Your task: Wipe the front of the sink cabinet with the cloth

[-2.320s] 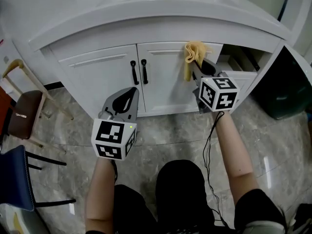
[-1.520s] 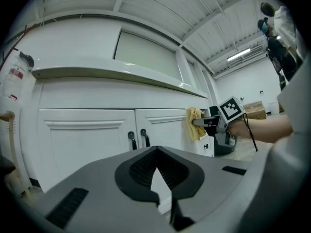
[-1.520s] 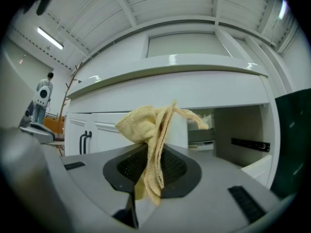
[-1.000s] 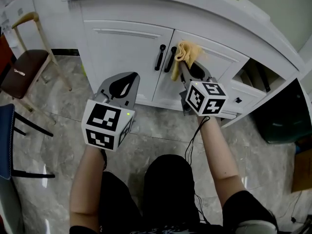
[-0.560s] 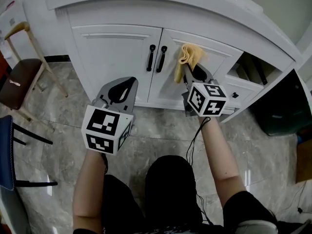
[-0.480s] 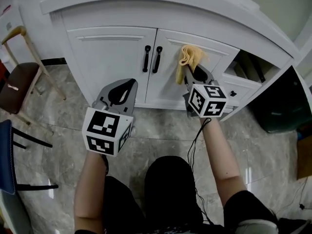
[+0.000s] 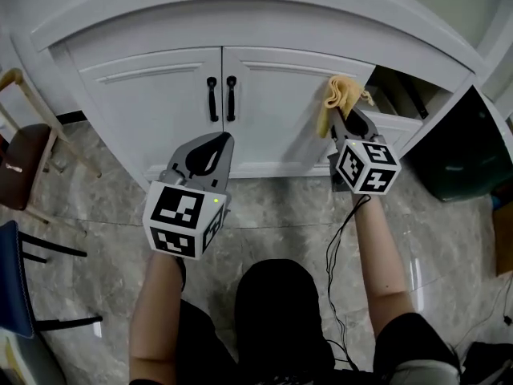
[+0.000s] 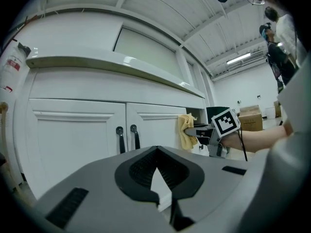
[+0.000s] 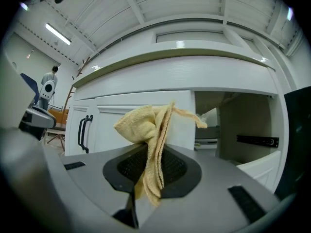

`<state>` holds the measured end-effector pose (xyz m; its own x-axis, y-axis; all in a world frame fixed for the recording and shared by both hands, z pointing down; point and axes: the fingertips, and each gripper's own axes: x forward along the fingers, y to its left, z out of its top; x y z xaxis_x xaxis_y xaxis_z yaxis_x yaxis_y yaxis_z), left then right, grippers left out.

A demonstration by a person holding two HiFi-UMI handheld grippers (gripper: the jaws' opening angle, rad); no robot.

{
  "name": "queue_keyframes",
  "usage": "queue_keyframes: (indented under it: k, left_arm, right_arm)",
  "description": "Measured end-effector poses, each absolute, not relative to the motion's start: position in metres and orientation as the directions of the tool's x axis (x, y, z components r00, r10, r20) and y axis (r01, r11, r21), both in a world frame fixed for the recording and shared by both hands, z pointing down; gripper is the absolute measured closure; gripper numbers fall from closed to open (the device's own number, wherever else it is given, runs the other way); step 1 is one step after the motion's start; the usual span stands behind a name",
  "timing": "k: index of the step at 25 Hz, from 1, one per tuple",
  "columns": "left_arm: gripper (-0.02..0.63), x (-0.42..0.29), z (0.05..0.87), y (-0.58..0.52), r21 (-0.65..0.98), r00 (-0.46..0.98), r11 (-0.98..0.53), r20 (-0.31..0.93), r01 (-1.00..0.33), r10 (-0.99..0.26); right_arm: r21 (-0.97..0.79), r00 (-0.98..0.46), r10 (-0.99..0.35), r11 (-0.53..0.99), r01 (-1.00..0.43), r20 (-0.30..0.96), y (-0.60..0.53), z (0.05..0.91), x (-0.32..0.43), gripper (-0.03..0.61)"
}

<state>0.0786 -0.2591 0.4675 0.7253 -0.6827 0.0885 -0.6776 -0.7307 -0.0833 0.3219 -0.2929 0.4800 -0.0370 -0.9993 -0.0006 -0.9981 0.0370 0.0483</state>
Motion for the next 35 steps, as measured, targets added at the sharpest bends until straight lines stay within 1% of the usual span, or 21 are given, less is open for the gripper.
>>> queue_keyframes:
  k: [7,12,15,21,26,30,35]
  left_arm:
    - [0.598,0.113,0.477,-0.247,-0.073,0.770,-0.778,0.110,-0.624,-0.628]
    - [0.598,0.105,0.478,-0.246,-0.067,0.763,-0.771,0.115,-0.633,-0.636]
    - [0.598,0.088,0.483,-0.249,-0.069,0.741,-0.751,0.126,-0.657,-0.660]
    - [0.598,0.051,0.492,-0.251,-0.060,0.695,-0.707,0.144,-0.705,-0.705]
    - [0.598,0.019,0.498,-0.253,-0.069,0.656,-0.670,0.154,-0.739,-0.739]
    - [0.597,-0.005,0.503,-0.257,-0.059,0.625,-0.640,0.161,-0.766,-0.764]
    - [0.598,-0.011,0.507,-0.262,-0.056,0.613,-0.628,0.169,-0.776,-0.772]
  right_arm:
    - [0.025,0.052,-0.998,-0.051,-0.998,0.021,-0.272,0.488,0.369,0.497]
    - [0.009,0.065,-0.998,-0.064,-0.998,0.021,-0.262,0.486,0.372,0.497]
    - [0.012,0.009,-1.000,-0.009,-1.000,0.012,-0.262,0.487,0.344,0.497]
    - [0.015,-0.171,-0.984,0.172,-0.985,0.040,-0.285,0.510,0.247,0.497]
    - [0.002,-0.288,-0.956,0.288,-0.958,0.055,-0.307,0.528,0.180,0.497]
    - [-0.015,-0.322,-0.944,0.322,-0.947,0.070,-0.325,0.542,0.149,0.497]
    - [-0.015,-0.319,-0.945,0.319,-0.948,0.073,-0.338,0.551,0.141,0.497]
